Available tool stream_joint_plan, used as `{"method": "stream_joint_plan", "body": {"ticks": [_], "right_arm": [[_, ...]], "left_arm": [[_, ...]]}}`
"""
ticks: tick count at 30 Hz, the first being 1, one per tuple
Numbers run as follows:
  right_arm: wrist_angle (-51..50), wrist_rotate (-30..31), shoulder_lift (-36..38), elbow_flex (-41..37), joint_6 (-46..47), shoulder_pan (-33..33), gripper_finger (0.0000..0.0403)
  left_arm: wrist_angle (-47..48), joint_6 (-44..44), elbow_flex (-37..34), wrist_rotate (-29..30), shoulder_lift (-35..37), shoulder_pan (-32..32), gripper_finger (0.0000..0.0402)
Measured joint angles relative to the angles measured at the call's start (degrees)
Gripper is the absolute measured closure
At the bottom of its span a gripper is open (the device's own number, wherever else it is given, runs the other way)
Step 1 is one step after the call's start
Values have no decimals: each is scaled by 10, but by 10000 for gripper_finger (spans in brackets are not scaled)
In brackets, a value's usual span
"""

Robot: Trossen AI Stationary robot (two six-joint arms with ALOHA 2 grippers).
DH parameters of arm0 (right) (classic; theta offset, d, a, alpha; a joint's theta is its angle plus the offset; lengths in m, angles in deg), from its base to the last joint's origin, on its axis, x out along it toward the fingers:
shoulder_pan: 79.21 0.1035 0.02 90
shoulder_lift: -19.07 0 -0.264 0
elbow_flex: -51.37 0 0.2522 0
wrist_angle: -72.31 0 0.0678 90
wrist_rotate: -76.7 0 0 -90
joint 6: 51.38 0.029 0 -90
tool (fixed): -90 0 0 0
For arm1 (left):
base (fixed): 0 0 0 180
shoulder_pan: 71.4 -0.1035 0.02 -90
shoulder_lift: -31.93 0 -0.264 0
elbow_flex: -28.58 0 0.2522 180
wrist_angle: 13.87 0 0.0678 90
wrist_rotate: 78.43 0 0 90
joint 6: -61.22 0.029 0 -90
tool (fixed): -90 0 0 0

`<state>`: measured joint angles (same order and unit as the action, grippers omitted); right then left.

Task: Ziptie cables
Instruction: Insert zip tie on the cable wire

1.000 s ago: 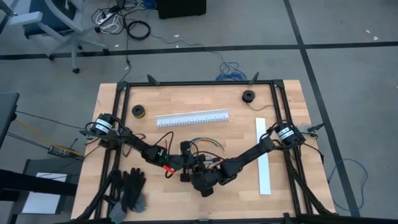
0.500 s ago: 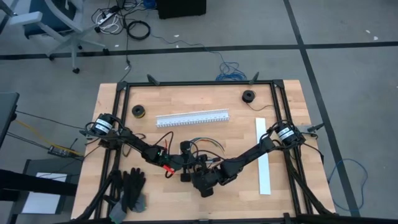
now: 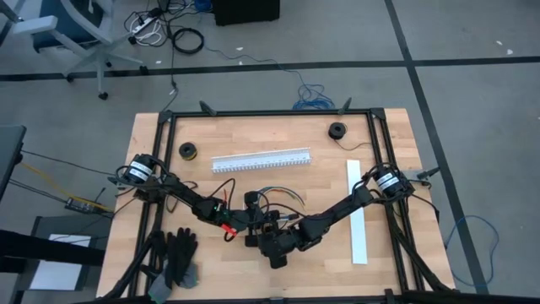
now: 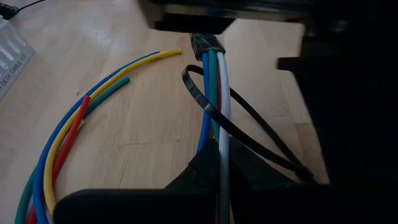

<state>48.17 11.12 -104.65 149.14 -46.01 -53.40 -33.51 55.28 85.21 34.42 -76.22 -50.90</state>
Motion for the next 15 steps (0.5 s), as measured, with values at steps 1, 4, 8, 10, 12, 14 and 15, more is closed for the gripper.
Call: {"method": "stream_joint_plan", "body": {"ticks": [1, 4, 8, 10, 12, 14, 15], "right_arm": [[1, 0, 0, 0, 0, -1, 339], [0, 2, 0, 0, 0, -7, 317], [19, -6, -17, 1, 5, -12, 300], [25, -24, -30, 0, 6, -10, 296], [21, -41, -38, 3, 9, -7, 296], [18, -29, -40, 3, 31, -2, 298], [20, -19, -40, 2, 38, 1, 300]], "left_arm": [[0, 6, 0, -3, 0, 0, 401], [-2, 10, 0, -26, 0, 0, 401], [-1, 10, 0, -33, 0, 0, 401], [26, -2, 0, -33, 0, 0, 401], [41, -17, -1, -32, 0, 0, 402], [41, -18, 0, -32, 0, 0, 401], [40, -17, 0, -31, 0, 0, 402]]}}
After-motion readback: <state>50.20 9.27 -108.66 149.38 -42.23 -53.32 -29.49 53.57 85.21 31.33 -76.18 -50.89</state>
